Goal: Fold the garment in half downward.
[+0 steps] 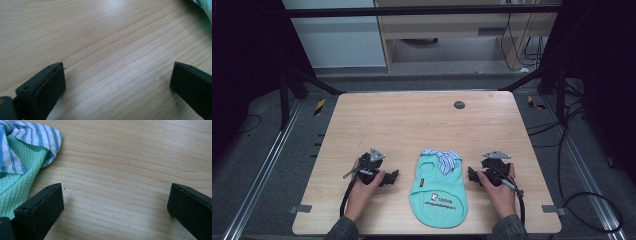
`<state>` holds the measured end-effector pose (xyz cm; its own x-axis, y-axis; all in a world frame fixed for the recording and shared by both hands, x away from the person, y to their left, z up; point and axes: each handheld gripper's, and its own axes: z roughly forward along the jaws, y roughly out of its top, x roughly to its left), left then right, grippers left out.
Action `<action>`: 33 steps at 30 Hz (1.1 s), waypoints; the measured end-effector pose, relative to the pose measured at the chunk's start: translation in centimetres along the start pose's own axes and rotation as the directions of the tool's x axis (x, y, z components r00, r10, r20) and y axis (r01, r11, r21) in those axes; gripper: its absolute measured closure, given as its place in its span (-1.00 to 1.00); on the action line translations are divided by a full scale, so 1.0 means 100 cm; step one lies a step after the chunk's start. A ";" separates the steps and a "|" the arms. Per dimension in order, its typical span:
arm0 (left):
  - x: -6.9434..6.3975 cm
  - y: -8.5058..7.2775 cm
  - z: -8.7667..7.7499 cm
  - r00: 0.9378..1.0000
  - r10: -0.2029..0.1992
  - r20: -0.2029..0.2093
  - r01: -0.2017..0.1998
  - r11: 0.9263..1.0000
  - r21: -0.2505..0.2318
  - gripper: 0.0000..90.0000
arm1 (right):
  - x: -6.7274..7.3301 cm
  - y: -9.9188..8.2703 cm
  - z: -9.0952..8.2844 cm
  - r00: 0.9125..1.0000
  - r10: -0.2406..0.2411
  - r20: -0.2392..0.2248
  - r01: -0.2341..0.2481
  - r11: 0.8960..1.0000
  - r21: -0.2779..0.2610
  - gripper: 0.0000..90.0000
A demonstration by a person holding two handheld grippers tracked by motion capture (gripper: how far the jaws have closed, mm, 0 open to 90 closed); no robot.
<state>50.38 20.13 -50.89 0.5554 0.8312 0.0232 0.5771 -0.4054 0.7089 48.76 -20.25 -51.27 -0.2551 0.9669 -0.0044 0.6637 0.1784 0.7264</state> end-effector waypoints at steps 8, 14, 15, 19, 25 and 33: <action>0.000 0.000 0.000 1.000 0.010 0.016 -0.010 1.000 0.000 -1.00 | -0.002 0.002 0.002 1.000 -0.017 -0.017 0.017 1.000 0.000 -0.97; 0.001 0.001 -0.002 0.997 0.054 0.048 -0.054 0.999 -0.006 -0.92 | -0.009 0.002 -0.002 0.999 -0.014 -0.050 0.011 0.998 -0.060 -0.43; 0.001 0.001 -0.004 0.998 0.052 0.045 -0.052 0.999 -0.003 -0.83 | -0.010 0.003 -0.006 0.998 -0.008 -0.057 0.004 0.997 -0.080 -0.23; -0.001 0.007 -0.008 0.999 0.038 0.035 -0.037 0.999 -0.019 -0.80 | -0.007 0.005 -0.014 0.996 -0.039 -0.077 0.029 0.992 -0.123 -0.07; -0.012 0.035 -0.008 0.993 0.084 0.087 -0.079 0.995 -0.059 -0.78 | 0.005 0.019 -0.016 0.985 -0.115 -0.127 0.100 0.989 -0.112 0.13; -0.020 0.094 0.008 0.974 0.116 0.195 -0.107 0.993 -0.054 -0.47 | 0.019 0.052 -0.003 0.961 -0.181 -0.209 0.169 0.983 -0.074 0.58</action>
<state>55.15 14.33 -44.90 0.7247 0.6882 -0.0329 0.4811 -0.4714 0.7391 51.47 -17.52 -47.27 -0.5121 0.8589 0.0079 0.5574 0.3253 0.7639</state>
